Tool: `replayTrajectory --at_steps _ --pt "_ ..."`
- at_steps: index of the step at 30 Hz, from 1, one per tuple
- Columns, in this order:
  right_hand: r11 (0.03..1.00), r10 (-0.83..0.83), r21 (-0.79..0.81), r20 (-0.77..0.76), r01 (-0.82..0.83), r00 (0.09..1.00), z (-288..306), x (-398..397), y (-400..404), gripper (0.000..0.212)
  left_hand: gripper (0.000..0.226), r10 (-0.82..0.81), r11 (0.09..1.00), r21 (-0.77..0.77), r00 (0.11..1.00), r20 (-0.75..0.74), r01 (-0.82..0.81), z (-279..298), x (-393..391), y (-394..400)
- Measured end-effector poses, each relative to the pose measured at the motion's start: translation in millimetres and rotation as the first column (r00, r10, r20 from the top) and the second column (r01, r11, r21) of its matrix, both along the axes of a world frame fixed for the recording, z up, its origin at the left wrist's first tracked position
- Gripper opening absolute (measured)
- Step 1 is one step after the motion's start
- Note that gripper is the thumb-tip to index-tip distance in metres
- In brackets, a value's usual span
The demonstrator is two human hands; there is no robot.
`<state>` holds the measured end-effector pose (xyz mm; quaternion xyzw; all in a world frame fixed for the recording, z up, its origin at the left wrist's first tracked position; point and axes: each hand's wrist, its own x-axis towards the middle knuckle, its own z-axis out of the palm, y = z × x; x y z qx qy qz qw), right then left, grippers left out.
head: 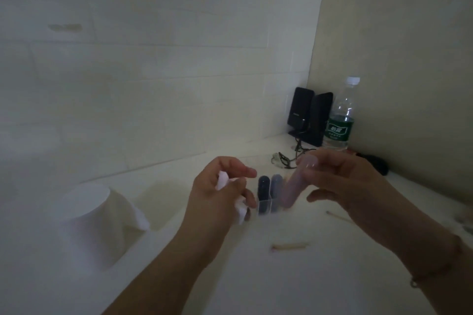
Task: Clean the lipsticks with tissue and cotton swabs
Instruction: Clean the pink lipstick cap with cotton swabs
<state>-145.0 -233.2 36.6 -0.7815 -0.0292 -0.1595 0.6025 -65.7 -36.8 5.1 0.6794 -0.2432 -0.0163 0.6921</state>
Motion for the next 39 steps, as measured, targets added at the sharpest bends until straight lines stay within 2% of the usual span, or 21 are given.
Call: replayTrajectory --at_steps 2,3,6,8,10,13,15,17,19,22,24,28,34,39 --pt "0.997 -0.012 0.077 0.008 0.011 1.000 -6.2 -7.6 -2.3 0.019 0.011 -0.010 0.999 -0.030 0.983 0.183 0.015 4.8 -19.0 -1.6" --pt "0.995 -0.019 0.103 0.011 0.018 1.000 -9.8 -10.1 -3.8 0.020 0.013 -0.046 0.999 -0.010 0.977 0.210 0.049 7.3 -24.7 -5.7" --pt "0.988 -0.015 0.152 0.004 0.014 1.000 -17.3 -14.5 -1.4 0.021 0.034 -0.161 0.971 0.197 0.979 0.128 0.134 -1.6 -31.3 -13.2" --pt "0.997 -0.016 0.081 -0.016 0.017 1.000 -23.3 -14.8 2.3 0.016 0.032 -0.209 0.925 0.353 0.965 0.161 0.141 -7.1 -32.5 -15.3" --pt "1.000 0.002 -0.013 -0.009 -0.002 1.000 -27.7 -15.9 7.4 0.007 0.020 -0.203 0.909 0.401 0.960 0.190 0.113 -11.6 -29.9 -18.1" --pt "0.999 0.005 -0.040 0.018 -0.004 1.000 -34.5 -17.1 9.6 0.006 0.007 -0.228 0.893 0.427 0.961 0.157 0.142 -12.0 -28.5 -18.2" --pt "1.000 0.009 -0.017 0.025 -0.009 1.000 -36.7 -17.8 8.6 0.004 0.006 -0.252 0.882 0.444 0.955 0.159 0.159 -11.4 -31.3 -19.2" --pt "1.000 -0.006 -0.026 0.025 0.007 1.000 -37.9 -17.1 7.3 0.018 0.004 -0.224 0.880 0.456 0.962 0.155 0.132 -11.8 -34.2 -22.0" --pt "0.993 -0.066 -0.099 0.042 0.070 0.997 -39.5 -15.0 5.5 0.023 0.014 -0.155 0.893 0.441 0.980 0.122 0.087 -14.9 -35.0 -23.8" --pt "0.934 -0.162 -0.304 0.108 0.188 0.981 -43.3 -13.9 4.5 0.021 0.021 -0.082 0.900 0.435 0.988 0.129 0.018 -19.8 -33.5 -24.5" --pt "0.904 -0.145 -0.385 0.137 0.187 0.980 -45.1 -15.3 7.6 0.031 0.022 -0.078 0.905 0.425 0.985 0.155 0.004 -20.4 -34.3 -24.0" --pt "0.894 -0.151 -0.401 0.151 0.201 0.977 -43.9 -14.8 8.5 0.021 0.013 -0.112 0.898 0.438 0.985 0.128 0.045 -15.4 -36.5 -24.5" --pt "0.864 -0.133 -0.464 0.167 0.197 0.977 -40.3 -15.1 7.4 0.036 0.006 -0.157 0.898 0.422 0.987 0.037 0.127 -11.0 -36.9 -22.7" --pt "0.894 -0.137 -0.392 0.223 0.218 0.965 -37.1 -18.7 16.5 0.034 0.005 -0.148 0.902 0.424 0.981 0.129 0.081 -13.9 -39.0 -22.6"
